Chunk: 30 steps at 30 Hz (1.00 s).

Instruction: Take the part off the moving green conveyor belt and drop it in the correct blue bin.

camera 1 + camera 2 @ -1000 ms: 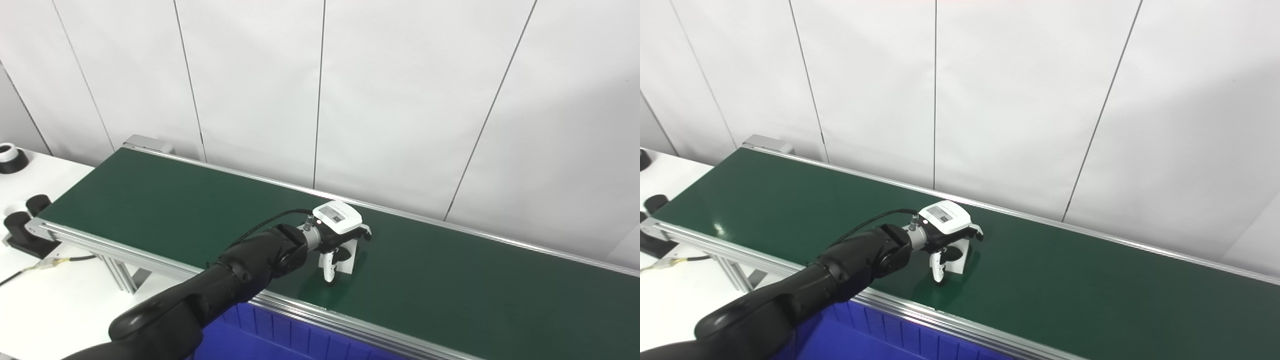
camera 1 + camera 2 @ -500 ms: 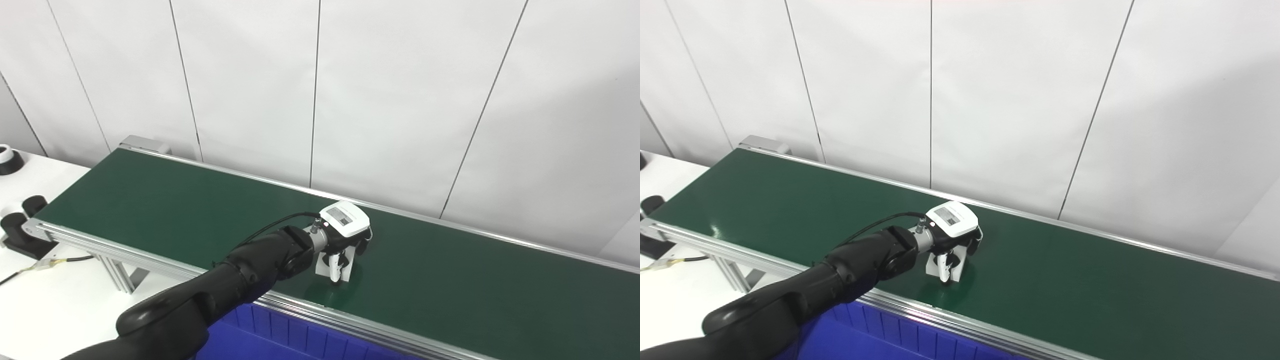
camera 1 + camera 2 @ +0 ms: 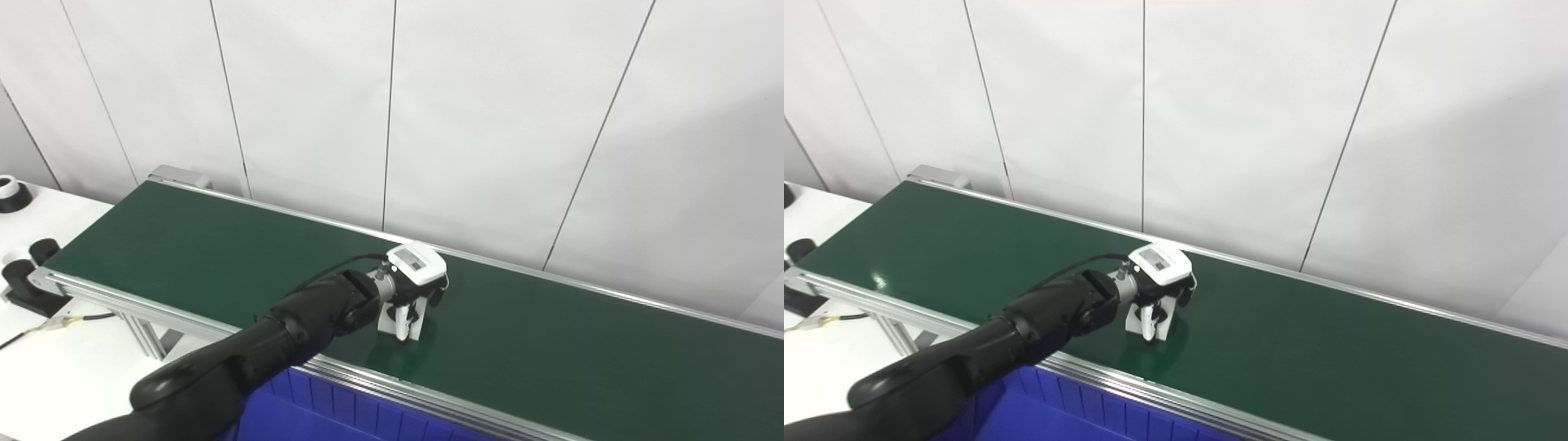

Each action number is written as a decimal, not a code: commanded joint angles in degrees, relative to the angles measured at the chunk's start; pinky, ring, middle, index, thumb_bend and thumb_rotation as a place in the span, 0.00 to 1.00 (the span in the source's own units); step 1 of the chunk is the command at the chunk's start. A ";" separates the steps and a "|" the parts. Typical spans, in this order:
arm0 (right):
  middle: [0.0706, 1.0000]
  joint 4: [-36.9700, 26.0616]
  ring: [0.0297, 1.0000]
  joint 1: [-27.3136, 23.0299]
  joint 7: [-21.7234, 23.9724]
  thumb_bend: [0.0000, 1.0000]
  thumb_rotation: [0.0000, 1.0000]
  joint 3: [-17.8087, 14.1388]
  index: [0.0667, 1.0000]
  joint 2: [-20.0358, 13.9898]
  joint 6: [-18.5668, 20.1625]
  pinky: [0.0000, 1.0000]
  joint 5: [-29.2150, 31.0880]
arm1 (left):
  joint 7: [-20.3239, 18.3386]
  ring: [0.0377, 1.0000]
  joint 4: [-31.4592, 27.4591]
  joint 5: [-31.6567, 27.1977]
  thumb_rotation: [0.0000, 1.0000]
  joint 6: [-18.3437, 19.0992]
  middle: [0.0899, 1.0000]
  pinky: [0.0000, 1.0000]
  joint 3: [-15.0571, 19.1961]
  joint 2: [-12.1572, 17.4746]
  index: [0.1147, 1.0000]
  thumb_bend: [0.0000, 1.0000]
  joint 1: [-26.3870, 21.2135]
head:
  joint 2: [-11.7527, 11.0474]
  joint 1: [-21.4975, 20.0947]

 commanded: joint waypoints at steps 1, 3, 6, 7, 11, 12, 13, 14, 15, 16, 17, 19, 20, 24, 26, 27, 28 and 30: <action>0.86 -2.34 0.82 -0.35 0.47 0.91 0.96 0.43 0.82 0.49 -2.85 0.80 -0.04 | -0.67 0.36 -4.80 -1.85 0.00 -1.22 0.41 0.29 2.05 1.68 0.48 0.50 -1.82 | 1.02 -1.65; 0.85 -2.80 0.81 -0.43 0.41 0.93 0.93 0.63 0.81 0.84 -2.85 0.80 -0.06 | -2.88 0.39 -8.89 -3.14 0.00 -1.55 0.47 0.36 3.25 2.70 0.44 0.50 -1.27 | 2.40 -3.66; 0.84 -3.44 0.80 -0.50 0.03 0.93 0.90 1.03 0.80 1.24 -2.85 0.79 -0.55 | -6.40 0.47 -14.96 -5.47 0.00 -1.19 0.47 0.43 5.47 3.90 0.42 0.51 -0.21 | 5.83 -7.03; 0.84 -3.65 0.79 -0.48 -0.36 0.93 0.90 1.22 0.80 1.29 -2.85 0.78 -1.03 | -7.79 0.48 -17.14 -6.24 0.00 -0.85 0.46 0.43 6.23 4.22 0.42 0.52 0.11 | 6.53 -7.48; 0.84 -5.15 0.79 -0.20 -1.75 0.91 0.90 1.87 0.82 1.58 -2.84 0.77 -2.61 | -12.08 0.49 -24.10 -9.71 0.00 -0.75 0.45 0.41 9.43 5.13 0.42 0.52 1.01 | 11.12 -9.66; 0.84 -5.73 0.79 -0.17 -1.72 0.91 0.90 1.96 0.82 1.80 -2.84 0.77 -2.60 | -12.84 0.49 -26.21 -10.90 0.00 -0.99 0.45 0.41 10.48 5.44 0.42 0.52 1.18 | 13.35 -10.36; 0.84 -6.12 0.79 -0.16 -1.71 0.90 0.89 2.04 0.82 1.94 -2.85 0.78 -2.57 | -13.41 0.50 -27.61 -11.63 0.00 -1.18 0.45 0.42 11.28 5.60 0.42 0.52 1.30 | 13.35 -10.36; 0.84 -6.69 0.79 -0.19 -1.61 0.89 0.89 2.02 0.82 2.19 -2.84 0.78 -2.53 | -14.33 0.50 -29.63 -12.55 0.00 -0.82 0.45 0.43 12.33 5.70 0.42 0.52 1.45 | 15.41 -10.50; 0.85 -7.05 0.80 -0.21 -1.54 0.89 0.89 1.99 0.82 2.36 -2.84 0.78 -2.50 | -15.04 0.51 -30.97 -13.11 0.00 -0.53 0.45 0.44 13.09 5.71 0.42 0.52 1.57 | 15.41 -10.50; 0.85 -7.46 0.80 -0.39 -1.34 0.89 0.89 1.89 0.82 2.57 -2.83 0.78 -2.24 | -15.76 0.51 -32.93 -13.94 0.00 -0.08 0.45 0.44 14.09 5.71 0.42 0.52 1.78 | 17.58 -10.24; 0.85 -7.73 0.80 -0.52 -1.18 0.89 0.88 1.80 0.82 2.72 -2.83 0.77 -2.05 | -16.36 0.51 -34.30 -14.47 0.00 0.18 0.45 0.44 14.88 5.64 0.42 0.52 1.96 | 17.58 -10.24; 0.85 -8.57 0.80 -0.63 -0.86 0.88 0.88 1.50 0.82 3.01 -2.76 0.77 -1.80 | -17.87 0.51 -37.46 -15.77 0.00 0.86 0.45 0.45 16.43 5.48 0.42 0.52 2.40 | 19.56 -9.74; 0.84 -9.07 0.79 -0.61 -0.74 0.89 0.88 1.33 0.81 3.13 -2.75 0.76 -1.81 | -18.49 0.50 -38.91 -16.28 0.00 1.11 0.45 0.43 17.02 5.36 0.42 0.52 2.65 | 20.17 -9.48; 0.83 -11.67 0.80 -0.16 -0.68 0.90 0.90 0.73 0.81 3.34 -1.23 0.76 -2.92 | -20.37 0.40 -42.91 -17.55 0.00 2.55 0.41 0.33 18.47 4.77 0.45 0.52 3.96 | 22.51 -8.33; 0.83 -13.00 0.80 0.03 -0.54 0.91 0.91 0.53 0.81 3.28 -0.24 0.77 -3.17 | -21.53 0.37 -44.73 -18.35 0.00 3.50 0.41 0.31 18.94 4.69 0.46 0.52 4.85 | 23.42 -7.79; 0.83 -13.57 0.80 0.07 -0.44 0.90 0.92 0.44 0.81 3.28 0.09 0.77 -3.19 | -22.05 0.36 -45.54 -18.77 0.00 3.89 0.41 0.30 19.15 4.67 0.46 0.52 5.37 | 23.96 -7.53; 0.83 -14.12 0.80 0.10 -0.32 0.90 0.92 0.36 0.81 3.29 0.35 0.77 -3.15 | -22.64 0.36 -46.47 -19.04 0.00 4.55 0.41 0.30 19.34 4.63 0.46 0.52 5.98 | 24.29 -7.19; 0.82 -15.05 0.80 0.15 -0.18 0.89 0.91 0.19 0.81 3.22 0.67 0.76 -3.06 | -23.61 0.38 -48.25 -19.24 0.00 5.57 0.41 0.32 19.61 4.58 0.45 0.52 7.14 | 24.95 -6.24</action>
